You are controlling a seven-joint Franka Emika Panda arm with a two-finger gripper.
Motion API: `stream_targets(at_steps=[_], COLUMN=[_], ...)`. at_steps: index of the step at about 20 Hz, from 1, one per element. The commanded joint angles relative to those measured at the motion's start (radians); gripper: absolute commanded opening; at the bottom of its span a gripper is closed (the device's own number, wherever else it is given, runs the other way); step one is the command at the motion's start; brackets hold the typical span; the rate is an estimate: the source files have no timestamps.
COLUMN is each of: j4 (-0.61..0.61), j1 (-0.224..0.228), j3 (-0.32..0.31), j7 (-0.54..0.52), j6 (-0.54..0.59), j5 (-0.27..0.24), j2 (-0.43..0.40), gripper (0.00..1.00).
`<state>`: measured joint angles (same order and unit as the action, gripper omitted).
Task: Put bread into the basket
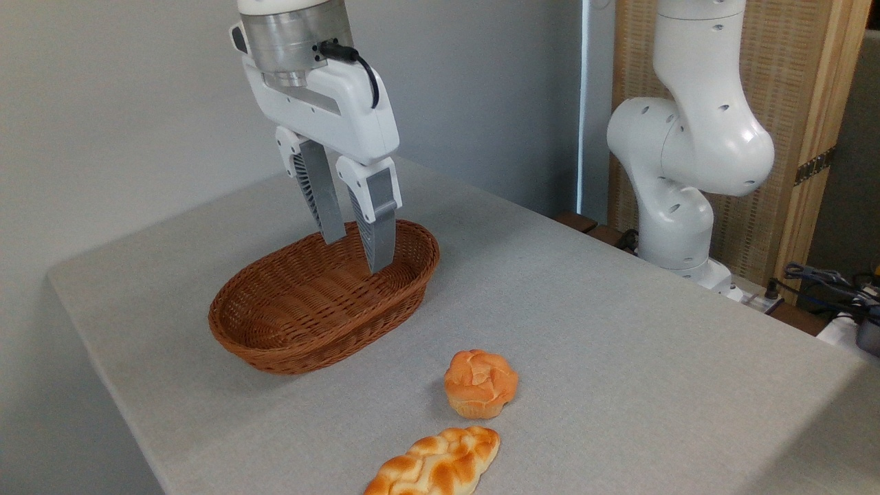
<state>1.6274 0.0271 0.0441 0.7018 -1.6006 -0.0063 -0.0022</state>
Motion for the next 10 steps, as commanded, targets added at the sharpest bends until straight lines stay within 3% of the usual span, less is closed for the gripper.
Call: stream_targets(at_steps=[1, 4, 8, 10], j4=[0.077, 0.17, 0.334, 0.396], j1=[-0.001, -0.01, -0.078, -0.096], j3=[-0.009, -0.013, -0.042, -0.061], j7=[0.045, 0.076, 0.22, 0.234], j6=[-0.001, -0.076, -0.156, -0.165], j5=[0.005, 0.005, 0.006, 0.005], j2=[-0.047, -0.105, -0.203, -0.217], gripper=[1.0, 1.0, 1.0, 1.0])
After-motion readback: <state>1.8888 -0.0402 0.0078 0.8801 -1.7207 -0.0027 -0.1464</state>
